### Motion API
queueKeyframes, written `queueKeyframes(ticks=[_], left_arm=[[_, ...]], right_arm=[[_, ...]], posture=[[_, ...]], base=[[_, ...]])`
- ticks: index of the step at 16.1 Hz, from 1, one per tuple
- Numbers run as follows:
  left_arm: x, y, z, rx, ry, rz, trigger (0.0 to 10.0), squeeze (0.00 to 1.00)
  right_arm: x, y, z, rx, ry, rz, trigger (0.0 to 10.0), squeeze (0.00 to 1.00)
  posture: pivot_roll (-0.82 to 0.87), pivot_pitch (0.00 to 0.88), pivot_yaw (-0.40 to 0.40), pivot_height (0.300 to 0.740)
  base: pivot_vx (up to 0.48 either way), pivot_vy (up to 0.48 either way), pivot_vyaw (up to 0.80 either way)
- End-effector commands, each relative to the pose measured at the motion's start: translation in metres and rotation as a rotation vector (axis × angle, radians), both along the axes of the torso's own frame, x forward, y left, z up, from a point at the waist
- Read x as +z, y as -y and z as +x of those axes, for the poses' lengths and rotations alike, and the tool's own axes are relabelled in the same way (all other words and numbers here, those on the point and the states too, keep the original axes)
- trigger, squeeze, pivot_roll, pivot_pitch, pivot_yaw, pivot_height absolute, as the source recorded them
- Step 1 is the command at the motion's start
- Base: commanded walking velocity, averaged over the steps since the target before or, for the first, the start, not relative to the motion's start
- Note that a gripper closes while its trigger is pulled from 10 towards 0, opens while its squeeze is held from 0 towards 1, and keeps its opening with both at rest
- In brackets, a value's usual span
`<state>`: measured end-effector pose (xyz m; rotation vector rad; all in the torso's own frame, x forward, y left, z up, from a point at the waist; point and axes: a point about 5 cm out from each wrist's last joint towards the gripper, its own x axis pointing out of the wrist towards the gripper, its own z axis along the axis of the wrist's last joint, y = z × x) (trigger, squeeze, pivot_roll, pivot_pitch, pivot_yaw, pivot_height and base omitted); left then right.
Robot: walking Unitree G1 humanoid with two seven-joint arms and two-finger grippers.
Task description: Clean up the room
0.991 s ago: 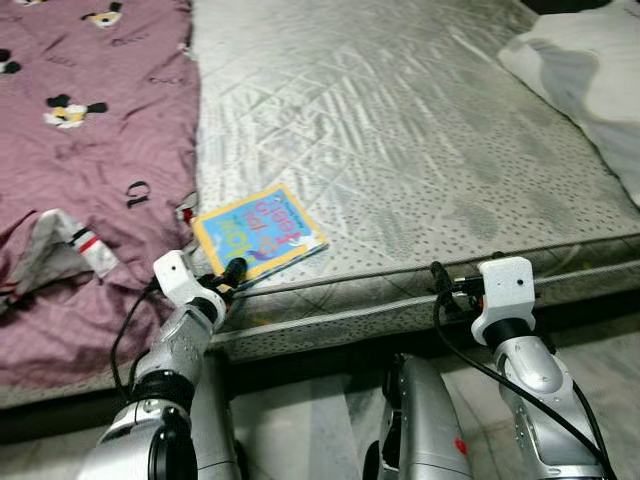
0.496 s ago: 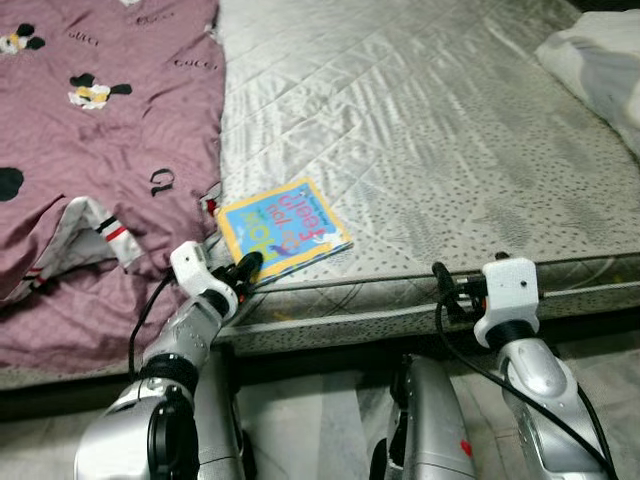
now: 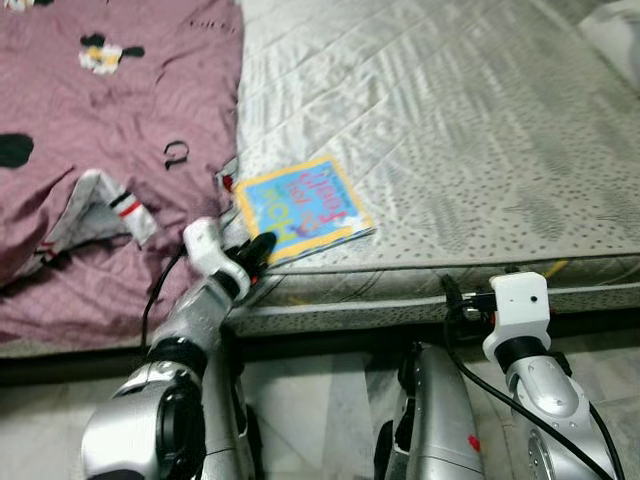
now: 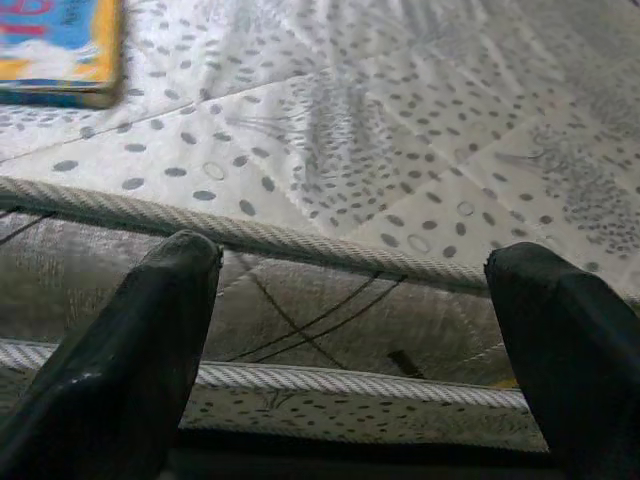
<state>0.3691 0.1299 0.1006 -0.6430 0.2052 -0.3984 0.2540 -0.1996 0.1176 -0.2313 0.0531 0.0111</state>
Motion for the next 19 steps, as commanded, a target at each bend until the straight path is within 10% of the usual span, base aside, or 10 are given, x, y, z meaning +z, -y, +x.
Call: queueKeyframes(ticks=[1, 2, 3, 4, 5, 14, 19], left_arm=[[0.005, 0.027, 0.001, -0.120, 0.021, 0.047, 0.0, 0.00], [0.011, 0.031, 0.003, -0.142, 0.072, 0.113, 0.4, 0.00], [0.016, 0.036, 0.003, -0.168, 0.118, 0.150, 5.0, 0.00], [0.019, 0.038, 0.004, -0.183, 0.138, 0.158, 4.0, 0.00], [0.021, 0.043, 0.003, -0.219, 0.161, 0.162, 0.0, 0.00], [0.037, 0.037, 0.007, -0.173, 0.268, 0.125, 0.0, 0.00], [0.069, 0.008, 0.003, 0.004, 0.520, 0.314, 0.0, 0.00]], right_arm=[[0.000, 0.003, -0.004, -0.018, -0.008, -0.001, 10.0, 0.00], [-0.001, 0.002, -0.004, -0.021, -0.010, 0.000, 10.0, 0.00], [-0.001, 0.001, -0.004, -0.023, -0.011, 0.002, 10.0, 0.00], [-0.001, 0.001, -0.004, -0.023, -0.011, 0.003, 10.0, 0.00], [-0.001, -0.001, -0.003, -0.025, -0.012, 0.006, 10.0, 0.00], [0.005, -0.005, 0.020, -0.036, 0.045, 0.022, 10.0, 0.00], [0.006, -0.026, 0.040, 0.006, 0.070, 0.126, 10.0, 0.00]], posture=[[-0.19, 0.304, -0.041, 0.493], [-0.19, 0.303, -0.039, 0.493], [-0.18, 0.301, -0.036, 0.493], [-0.18, 0.299, -0.035, 0.493], [-0.18, 0.297, -0.033, 0.493], [-0.14, 0.206, -0.014, 0.493], [-0.05, 0.108, 0.010, 0.493]], base=[[0.000, 0.000, 0.00], [0.000, 0.000, 0.00], [0.000, 0.000, 0.00], [0.000, 0.000, 0.00], [0.000, 0.000, 0.00], [0.000, 0.000, 0.00], [0.000, 0.000, 0.00]])
